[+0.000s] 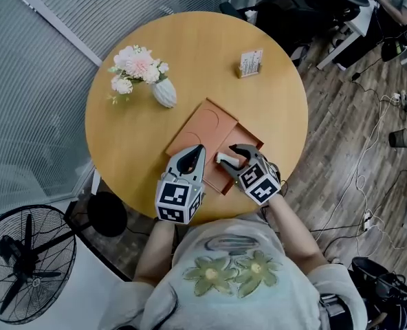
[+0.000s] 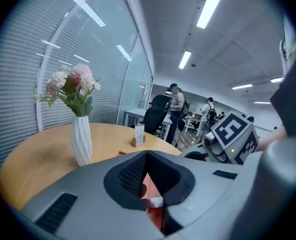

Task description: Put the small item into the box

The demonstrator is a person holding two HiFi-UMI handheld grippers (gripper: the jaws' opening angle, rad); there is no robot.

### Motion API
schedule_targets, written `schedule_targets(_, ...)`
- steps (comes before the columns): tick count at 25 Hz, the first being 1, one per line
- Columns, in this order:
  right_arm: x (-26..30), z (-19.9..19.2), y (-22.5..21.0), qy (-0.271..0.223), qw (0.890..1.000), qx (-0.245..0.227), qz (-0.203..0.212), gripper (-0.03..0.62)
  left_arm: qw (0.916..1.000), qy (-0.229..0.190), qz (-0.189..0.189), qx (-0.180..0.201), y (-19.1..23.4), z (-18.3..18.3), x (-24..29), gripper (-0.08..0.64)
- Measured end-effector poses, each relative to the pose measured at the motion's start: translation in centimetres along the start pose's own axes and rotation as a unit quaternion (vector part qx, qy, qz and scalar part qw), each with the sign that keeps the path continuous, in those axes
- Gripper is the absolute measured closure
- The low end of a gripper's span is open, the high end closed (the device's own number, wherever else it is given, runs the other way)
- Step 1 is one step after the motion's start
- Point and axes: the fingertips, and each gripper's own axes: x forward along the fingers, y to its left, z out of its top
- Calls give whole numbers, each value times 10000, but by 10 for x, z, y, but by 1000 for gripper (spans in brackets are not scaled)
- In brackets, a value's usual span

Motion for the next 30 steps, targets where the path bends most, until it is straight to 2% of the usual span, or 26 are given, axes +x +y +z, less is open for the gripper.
schedule_targets(6,-23,29,2,-746,9964,394,16,419,10000,-31,36,44,0,4,-5,551)
schedule_targets(12,-47,53,-5,-1437,9874,624,-234,444,9999,-90,62,84,-2,8,-12,551)
schedule_targets(14,-53,57,-9,-1637,9831,742,-349,499,9999,-89,71,93,-2,7,-14,551)
schedule_targets(17,-60,59,-12,-1823,9779,918,-458,513,9999,-109,80,105,-3,8,-17,551)
schedule_targets(18,-62,60,-13,-1874,9764,957,-486,542,9998,-114,80,105,-4,9,-19,551)
schedule_targets(21,-69,60,-11,-1976,9736,1012,-527,546,9998,-124,70,120,-7,9,-22,551)
schedule_targets(23,-74,61,-9,-2046,9719,1028,-545,584,9998,-142,60,142,-10,11,-24,551)
schedule_targets(30,-87,66,0,-2271,9662,1086,-557,586,9996,-227,22,180,-19,14,-30,551)
